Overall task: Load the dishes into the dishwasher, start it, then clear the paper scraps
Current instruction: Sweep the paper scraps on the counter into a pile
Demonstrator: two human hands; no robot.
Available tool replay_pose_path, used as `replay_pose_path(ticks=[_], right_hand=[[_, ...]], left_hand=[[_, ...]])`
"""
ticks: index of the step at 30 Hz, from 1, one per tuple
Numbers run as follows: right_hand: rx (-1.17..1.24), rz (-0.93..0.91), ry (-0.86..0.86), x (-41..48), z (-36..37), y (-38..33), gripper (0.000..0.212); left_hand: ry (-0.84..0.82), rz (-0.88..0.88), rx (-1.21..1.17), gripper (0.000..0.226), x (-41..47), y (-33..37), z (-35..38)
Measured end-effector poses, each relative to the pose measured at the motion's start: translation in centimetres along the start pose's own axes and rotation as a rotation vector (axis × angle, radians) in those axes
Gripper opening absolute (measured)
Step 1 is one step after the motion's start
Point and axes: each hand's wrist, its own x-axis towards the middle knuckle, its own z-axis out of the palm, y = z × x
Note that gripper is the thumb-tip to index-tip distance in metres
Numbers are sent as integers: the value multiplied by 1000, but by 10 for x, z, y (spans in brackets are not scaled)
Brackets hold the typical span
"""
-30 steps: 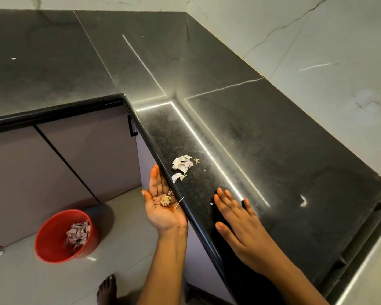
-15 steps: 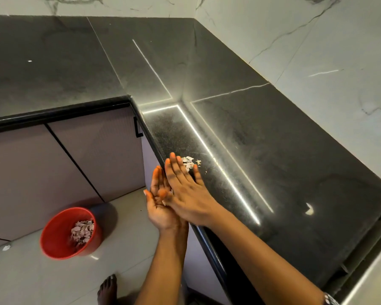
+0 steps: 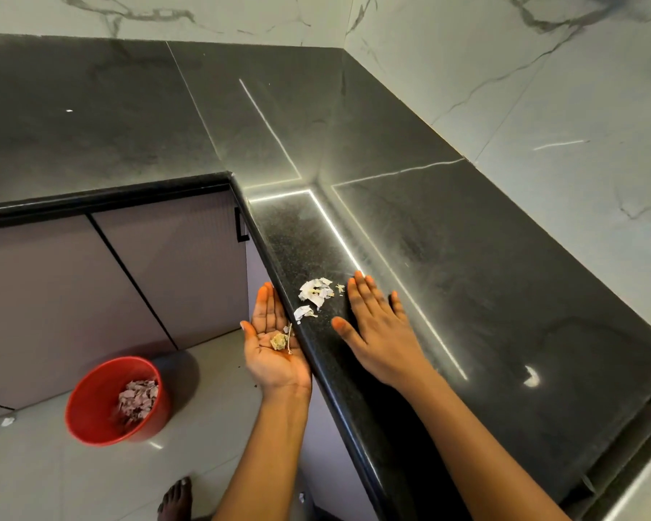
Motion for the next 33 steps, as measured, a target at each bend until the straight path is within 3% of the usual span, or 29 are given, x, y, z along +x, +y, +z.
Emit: replay_pose_path(ticks=[7, 12, 13, 16, 18, 22, 27, 30, 33], right_hand=[[-29, -276, -30, 23, 3, -20, 83], [-2, -436, -61, 14, 11, -44, 84], [105, -439, -89, 13, 12, -47, 84], [730, -292, -90, 12, 3, -44, 80], [885, -137, 6, 9, -9, -33, 76], [564, 16, -4, -8, -19, -13, 61], [23, 24, -105, -47, -6, -2, 86], [-42, 21, -96, -50, 1, -10, 94], [-68, -127, -78, -33, 7, -20, 89]], left_hand=[[4, 20, -8, 56, 11, 0, 5], [-5, -51, -1, 52, 6, 5, 9], [-10, -62, -5, 52, 6, 5, 9], [3, -55, -81, 61, 9, 3, 10], [24, -41, -105, 60, 12, 1, 9], [21, -23, -91, 53, 14, 0, 2], [7, -19, -56, 52, 6, 1, 2], [23, -26, -35, 52, 0, 0, 0], [33, -57, -25, 54, -3, 1, -1]])
